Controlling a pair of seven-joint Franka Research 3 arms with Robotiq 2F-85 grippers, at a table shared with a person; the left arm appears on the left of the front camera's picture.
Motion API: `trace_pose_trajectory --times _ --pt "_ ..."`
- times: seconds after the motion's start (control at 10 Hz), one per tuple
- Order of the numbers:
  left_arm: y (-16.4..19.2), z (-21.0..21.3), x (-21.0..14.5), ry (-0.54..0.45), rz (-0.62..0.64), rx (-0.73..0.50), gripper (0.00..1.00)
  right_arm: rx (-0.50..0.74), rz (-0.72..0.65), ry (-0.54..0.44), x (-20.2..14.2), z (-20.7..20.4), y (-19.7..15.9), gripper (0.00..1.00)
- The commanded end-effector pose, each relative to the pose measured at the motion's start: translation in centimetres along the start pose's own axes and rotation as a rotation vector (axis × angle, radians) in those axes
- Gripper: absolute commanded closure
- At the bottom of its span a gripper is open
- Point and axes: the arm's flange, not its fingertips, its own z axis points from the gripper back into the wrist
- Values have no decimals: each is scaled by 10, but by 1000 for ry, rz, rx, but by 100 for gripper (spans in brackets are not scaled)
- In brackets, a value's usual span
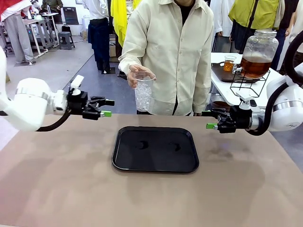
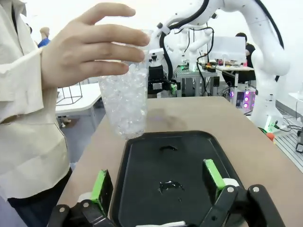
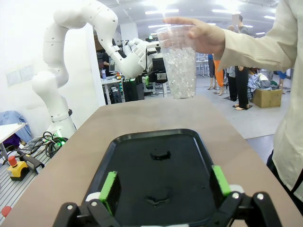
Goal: Pour the drink into the iced cup.
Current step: Open the gripper to release the iced cup you were holding.
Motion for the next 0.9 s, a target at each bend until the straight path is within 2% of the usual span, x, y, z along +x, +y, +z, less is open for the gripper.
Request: trace_pose_trajectory --times 0.0,0.2,0.3,0.4,0.8 --pt "-12 17 -10 -56 -44 10 0 3 3 0 2 -1 -1 0" --pt "-18 27 -17 -64 -39 45 0 3 3 0 2 -1 -1 0" --pt "-17 27 -14 -36 -24 65 0 3 3 0 2 -1 -1 0" --pt "-12 28 -17 -44 -25 28 0 3 3 0 2 -1 -1 0" --pt "-12 28 -17 -44 -25 28 0 3 3 0 2 -1 -1 0"
